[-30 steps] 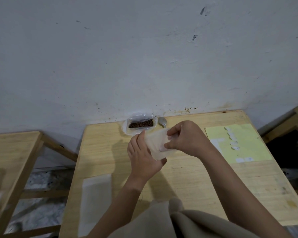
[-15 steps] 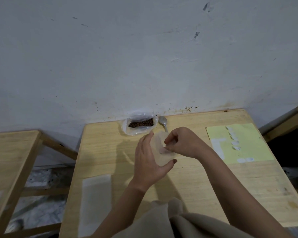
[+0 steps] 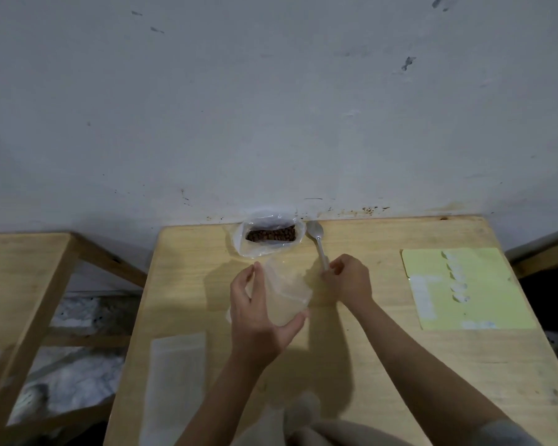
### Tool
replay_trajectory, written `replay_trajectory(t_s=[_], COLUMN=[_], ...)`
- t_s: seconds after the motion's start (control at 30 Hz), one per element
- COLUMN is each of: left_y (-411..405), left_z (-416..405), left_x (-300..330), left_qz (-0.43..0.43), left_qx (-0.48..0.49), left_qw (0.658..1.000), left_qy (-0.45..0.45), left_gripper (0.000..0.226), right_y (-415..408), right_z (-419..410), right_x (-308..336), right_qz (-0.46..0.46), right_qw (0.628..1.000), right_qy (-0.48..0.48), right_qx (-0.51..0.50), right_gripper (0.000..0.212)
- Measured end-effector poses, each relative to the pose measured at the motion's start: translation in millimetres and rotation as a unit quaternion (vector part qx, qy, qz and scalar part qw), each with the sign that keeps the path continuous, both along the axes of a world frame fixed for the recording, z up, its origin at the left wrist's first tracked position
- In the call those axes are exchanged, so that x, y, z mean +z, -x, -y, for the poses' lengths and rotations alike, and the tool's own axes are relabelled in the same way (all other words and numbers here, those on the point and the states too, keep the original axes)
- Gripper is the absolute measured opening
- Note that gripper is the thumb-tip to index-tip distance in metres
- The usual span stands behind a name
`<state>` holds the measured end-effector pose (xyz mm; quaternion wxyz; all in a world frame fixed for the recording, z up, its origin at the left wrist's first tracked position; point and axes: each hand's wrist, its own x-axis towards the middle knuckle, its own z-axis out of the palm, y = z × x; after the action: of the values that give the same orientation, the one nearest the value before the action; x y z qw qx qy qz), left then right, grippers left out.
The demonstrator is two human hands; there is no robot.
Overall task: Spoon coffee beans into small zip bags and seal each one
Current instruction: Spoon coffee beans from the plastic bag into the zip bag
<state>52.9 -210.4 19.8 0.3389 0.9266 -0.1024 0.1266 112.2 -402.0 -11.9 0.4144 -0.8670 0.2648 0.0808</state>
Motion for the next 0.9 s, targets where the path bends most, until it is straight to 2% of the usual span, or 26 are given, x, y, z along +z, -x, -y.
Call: replay_trajectory(t_s=[0.1,0.3,0.37,0.53,0.67,0.8,0.9], left_y=[-4,-2,-2,-2,-3,-3,-4], left_z=[-6,-12,-13,-19,-21,-20,-19], left_x=[-3,-5,-7,-10,-12,-12,-12], left_qz=[-0.010,-0.063,-0.069,-0.065,-0.052,-0.047,-0.049], left_qx=[0.021,0.047,0.055,0.059,0.054,0.052,0.048], left_qw=[0.999,0.996,0.996,0.996,0.997,0.997,0.997], left_qy=[-0.035,-0.039,-0.031,-0.001,0.022,0.043,0.036], left_gripper=[0.105,0.112,0.113,0.112,0.107,0.105,0.106], right_y=[-2,-7,-4,5,3,-5,-16], right_z=[-10,-10,-5,12,13,2,-15], right_x=[-23,-31,-23,12,42,55,53], right_qz=[-0.015,0.012,0.056,0.245,0.347,0.367,0.355], right_qw=[0.996,0.994,0.991,0.957,0.924,0.916,0.928], right_qy=[0.082,0.094,0.075,0.083,0.014,-0.063,-0.035], right_qx=[0.004,-0.054,-0.096,-0.131,-0.157,-0.148,-0.109], right_gripper=[0.026,0.020,0.016,0.016,0.017,0.011,0.011])
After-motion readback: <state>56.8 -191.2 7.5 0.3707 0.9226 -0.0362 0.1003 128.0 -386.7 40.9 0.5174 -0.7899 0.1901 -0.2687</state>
